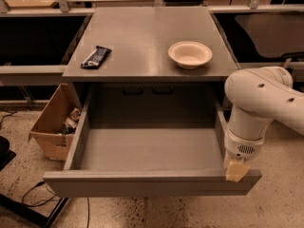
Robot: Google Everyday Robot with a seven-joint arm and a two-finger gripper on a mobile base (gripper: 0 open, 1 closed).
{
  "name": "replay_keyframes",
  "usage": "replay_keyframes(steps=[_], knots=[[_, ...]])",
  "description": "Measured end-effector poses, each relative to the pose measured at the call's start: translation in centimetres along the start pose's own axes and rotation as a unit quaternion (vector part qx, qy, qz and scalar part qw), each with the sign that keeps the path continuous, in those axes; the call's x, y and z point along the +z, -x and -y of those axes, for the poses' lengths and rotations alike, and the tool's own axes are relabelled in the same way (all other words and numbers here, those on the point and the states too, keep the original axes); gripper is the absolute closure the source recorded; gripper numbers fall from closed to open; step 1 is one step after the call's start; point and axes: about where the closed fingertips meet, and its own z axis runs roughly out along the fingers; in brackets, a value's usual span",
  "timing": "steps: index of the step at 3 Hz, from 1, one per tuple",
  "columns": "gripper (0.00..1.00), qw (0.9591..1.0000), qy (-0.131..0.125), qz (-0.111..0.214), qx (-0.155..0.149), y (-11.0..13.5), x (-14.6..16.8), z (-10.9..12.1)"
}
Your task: Open top drawer
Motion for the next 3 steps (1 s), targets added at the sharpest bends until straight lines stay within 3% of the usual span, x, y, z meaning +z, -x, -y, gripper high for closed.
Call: replay_keyframes(steps=[1,2,3], knots=[[0.15,1.0000,0.000,0.000,0.000,0.00,0.00,0.00],[0.00,1.0000,0.000,0.000,0.000,0.00,0.00,0.00],[0.00,1.0000,0.000,0.000,0.000,0.00,0.00,0.00]])
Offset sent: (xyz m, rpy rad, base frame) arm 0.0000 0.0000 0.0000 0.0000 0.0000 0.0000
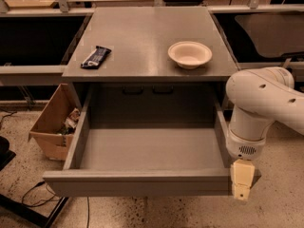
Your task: Open top drawer
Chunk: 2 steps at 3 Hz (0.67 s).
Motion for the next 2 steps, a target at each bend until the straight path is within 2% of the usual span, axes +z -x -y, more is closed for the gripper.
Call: replay_keyframes(steps=[1,2], knots=[[0.16,0.9992,0.039,-0.006,0.001,-0.9,1.8,-2.6],[0.39,0.9957,0.091,-0.016,0.000,-2.5,2.9,-7.7]])
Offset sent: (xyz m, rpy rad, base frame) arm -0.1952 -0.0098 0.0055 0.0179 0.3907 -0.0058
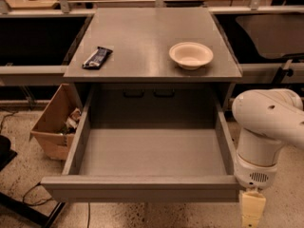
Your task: Open top drawer
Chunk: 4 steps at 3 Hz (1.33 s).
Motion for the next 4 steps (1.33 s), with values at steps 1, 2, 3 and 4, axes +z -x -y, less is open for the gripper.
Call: replay_keyframes(steps=[1,2,3,4], knots=[[0.62,1.0000,0.000,0.000,0.000,0.0,-0.5,-0.1],[0.90,0.9999,0.010,-0.002,-0.004,0.0,-0.5,-1.4],[0.74,0.9999,0.010,-0.002,-0.004,0.0,-0.5,-1.4],[0.51,1.0000,0.000,-0.006,-0.005,0.1,-1.3,-1.1]])
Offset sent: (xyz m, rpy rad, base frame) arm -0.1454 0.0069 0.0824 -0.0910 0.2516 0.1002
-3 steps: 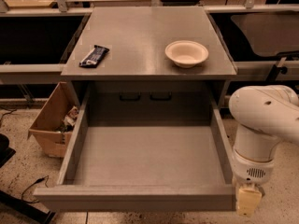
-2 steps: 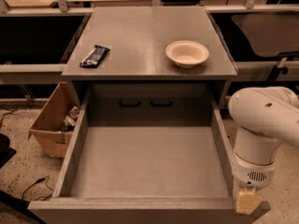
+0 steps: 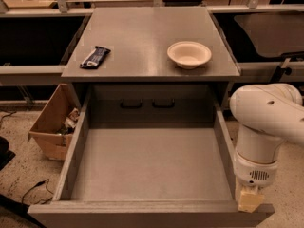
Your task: Open top drawer
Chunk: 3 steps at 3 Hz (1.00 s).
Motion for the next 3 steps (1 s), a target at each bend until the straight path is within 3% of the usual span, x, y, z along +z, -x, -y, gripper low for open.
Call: replay_keyframes(steps=[1,2,3], knots=[[0.28,0.9981,-0.058,-0.021,0.006,-0.7,-6.5,-0.3],[0.05,0.9919,-0.126,-0.014,-0.004,-1.2,-14.1,1.0],[0.00,0.9847,-0.173,0.016,-0.004,-0.3,-17.6,2.2]])
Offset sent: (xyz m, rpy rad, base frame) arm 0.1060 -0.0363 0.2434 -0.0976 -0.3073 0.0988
